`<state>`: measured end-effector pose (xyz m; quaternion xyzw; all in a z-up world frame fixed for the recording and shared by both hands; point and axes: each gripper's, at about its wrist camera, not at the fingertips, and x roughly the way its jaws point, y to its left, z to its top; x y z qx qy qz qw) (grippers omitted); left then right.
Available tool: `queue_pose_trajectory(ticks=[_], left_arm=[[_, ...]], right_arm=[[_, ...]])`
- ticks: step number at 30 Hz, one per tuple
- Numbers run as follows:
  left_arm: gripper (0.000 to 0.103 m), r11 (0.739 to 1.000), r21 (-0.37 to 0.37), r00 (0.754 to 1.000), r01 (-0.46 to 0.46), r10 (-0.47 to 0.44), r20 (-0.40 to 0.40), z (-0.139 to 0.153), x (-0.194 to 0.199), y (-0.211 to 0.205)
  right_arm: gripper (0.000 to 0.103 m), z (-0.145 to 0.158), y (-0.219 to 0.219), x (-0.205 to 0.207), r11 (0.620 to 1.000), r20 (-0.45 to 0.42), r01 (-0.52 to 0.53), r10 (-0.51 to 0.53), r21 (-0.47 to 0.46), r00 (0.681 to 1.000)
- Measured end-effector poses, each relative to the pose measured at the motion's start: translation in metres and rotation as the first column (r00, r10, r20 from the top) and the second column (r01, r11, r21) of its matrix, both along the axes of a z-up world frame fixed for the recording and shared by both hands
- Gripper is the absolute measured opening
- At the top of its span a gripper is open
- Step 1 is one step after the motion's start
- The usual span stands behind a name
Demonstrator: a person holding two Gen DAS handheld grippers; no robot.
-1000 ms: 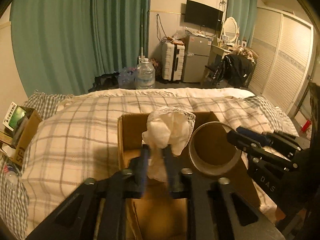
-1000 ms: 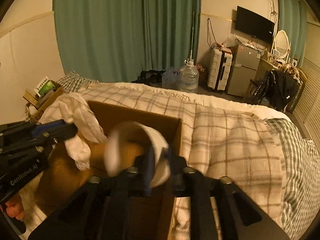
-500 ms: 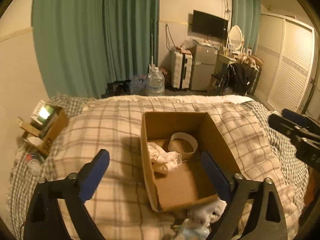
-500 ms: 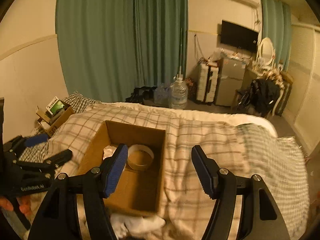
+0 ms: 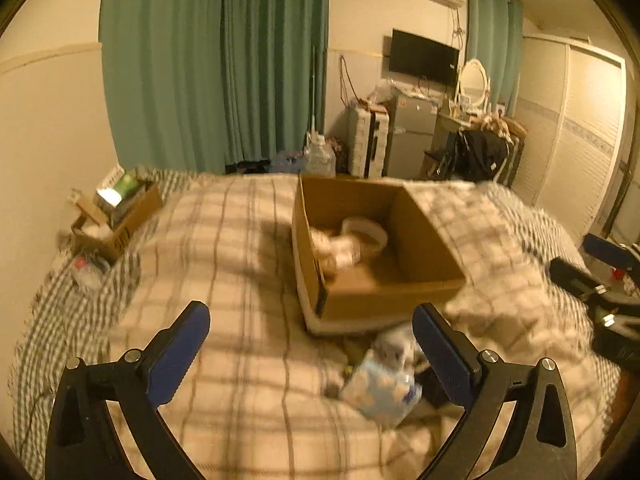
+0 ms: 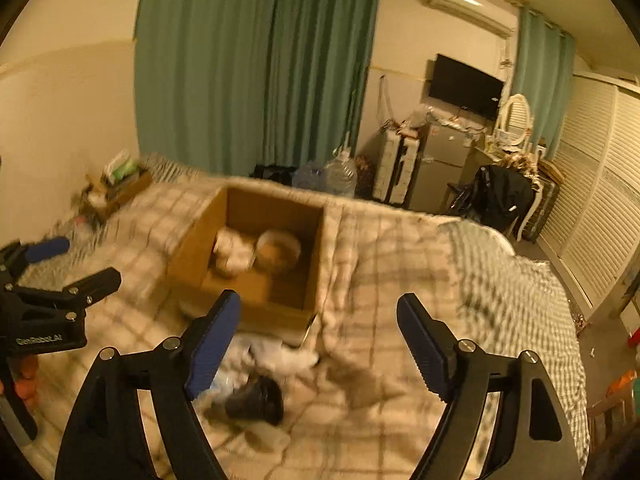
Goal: Organize objects
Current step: 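Withdraw both tools from the box toward the remaining items, then grasp the blue tissue pack with left tool while right tool grasps the black cup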
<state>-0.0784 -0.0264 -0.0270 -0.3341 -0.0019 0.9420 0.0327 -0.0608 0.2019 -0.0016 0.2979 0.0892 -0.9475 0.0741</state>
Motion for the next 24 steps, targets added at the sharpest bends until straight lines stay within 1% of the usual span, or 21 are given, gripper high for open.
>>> queue_pose_trajectory(ticks=[3,6,8,11,15,20,21,22,23,24], left_arm=[[0.103,1.000,-0.026,1.000,0.000,0.000,0.029,-0.029,0.008,0.006],[0.103,0.996,-0.093,0.996,0.007,0.001,0.092,-0.063,0.004,0.011],[0.103,0.993,-0.115,0.993,0.006,0.008,0.120,-0.078,0.003,0.012],[0.103,0.994,-0.111,0.989,0.005,0.011,0.146,-0.089,0.001,0.009],[0.103,0.996,-0.086,0.988,0.006,0.008,0.157,-0.095,0.001,0.004],[0.103,0.997,-0.080,0.984,0.010,0.004,0.176,-0.100,-0.001,0.005],[0.103,0.997,-0.077,0.984,0.012,0.002,0.177,-0.100,-0.001,0.004],[0.103,0.997,-0.075,0.984,0.014,-0.001,0.180,-0.100,-0.001,0.005],[0.103,0.997,-0.071,0.983,0.017,-0.004,0.186,-0.101,-0.002,0.005],[0.103,0.998,-0.066,0.980,0.022,-0.009,0.197,-0.102,-0.003,0.005]], right_arm=[[0.080,-0.038,-0.013,-0.001,0.999,0.065,-0.037,0.035,0.029,0.997],[0.080,-0.080,-0.021,-0.006,0.994,0.144,-0.036,0.021,0.099,0.989],[0.080,-0.103,-0.024,-0.006,0.992,0.207,-0.058,0.033,0.116,0.978],[0.080,-0.122,-0.027,-0.010,0.990,0.268,-0.087,0.054,0.112,0.962],[0.080,-0.127,-0.035,-0.011,0.985,0.294,-0.128,0.089,0.116,0.952],[0.080,-0.153,-0.050,-0.023,0.973,0.386,-0.183,0.117,0.139,0.915],[0.074,-0.155,-0.051,-0.023,0.971,0.394,-0.188,0.117,0.146,0.911],[0.058,-0.158,-0.052,-0.024,0.970,0.404,-0.194,0.120,0.147,0.907],[0.048,-0.159,-0.051,-0.025,0.970,0.414,-0.196,0.122,0.141,0.902],[0.048,-0.160,-0.050,-0.025,0.972,0.418,-0.193,0.121,0.133,0.900]])
